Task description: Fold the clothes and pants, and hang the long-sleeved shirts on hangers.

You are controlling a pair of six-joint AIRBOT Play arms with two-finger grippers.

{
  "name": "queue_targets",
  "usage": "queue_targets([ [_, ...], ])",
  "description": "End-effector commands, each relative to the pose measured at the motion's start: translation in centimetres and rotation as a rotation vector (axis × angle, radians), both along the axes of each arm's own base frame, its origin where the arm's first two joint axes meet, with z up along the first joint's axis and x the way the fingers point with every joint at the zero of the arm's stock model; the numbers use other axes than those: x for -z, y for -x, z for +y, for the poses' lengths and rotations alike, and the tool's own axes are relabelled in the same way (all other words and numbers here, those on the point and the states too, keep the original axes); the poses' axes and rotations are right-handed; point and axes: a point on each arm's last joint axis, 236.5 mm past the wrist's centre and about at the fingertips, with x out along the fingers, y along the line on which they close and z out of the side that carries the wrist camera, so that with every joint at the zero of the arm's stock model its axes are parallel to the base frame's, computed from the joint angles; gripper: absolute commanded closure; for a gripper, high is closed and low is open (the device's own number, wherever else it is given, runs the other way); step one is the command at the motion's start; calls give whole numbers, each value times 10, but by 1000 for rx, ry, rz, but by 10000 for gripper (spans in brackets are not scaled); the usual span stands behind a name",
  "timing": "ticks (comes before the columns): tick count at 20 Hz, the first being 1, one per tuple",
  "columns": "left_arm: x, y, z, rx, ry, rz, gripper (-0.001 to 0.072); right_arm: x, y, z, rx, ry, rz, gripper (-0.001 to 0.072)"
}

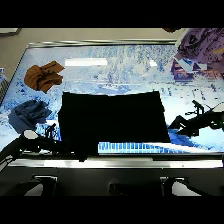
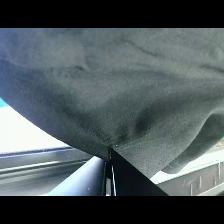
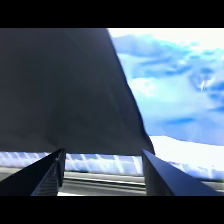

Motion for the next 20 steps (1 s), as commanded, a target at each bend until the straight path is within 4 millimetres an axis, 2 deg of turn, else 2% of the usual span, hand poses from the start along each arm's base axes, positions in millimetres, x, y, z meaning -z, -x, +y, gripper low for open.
queue_targets([
  [1, -2, 2, -2, 3, 10, 9, 686, 27, 17, 2, -29, -6, 55, 193],
  [5, -3, 3, -2, 6, 13, 12, 687, 43, 23, -2, -22, 26, 61, 194],
  [12, -4, 4, -3, 10, 18, 19, 687, 60, 41, 25, -12, -88, 122, 198],
  [13, -4, 5, -3, 11, 19, 20, 687, 61, 38, 25, -3, -92, 114, 287],
  [16, -7, 3, 0, 1, 26, 23, 687, 61, 28, 25, 23, -91, 82, 617],
  [17, -10, -2, 5, -10, 23, 15, 687, 60, 27, 25, 32, -87, 81, 681],
  [20, -29, -19, 35, -30, -18, -39, 688, 53, 29, 22, 64, -67, 95, 683],
])
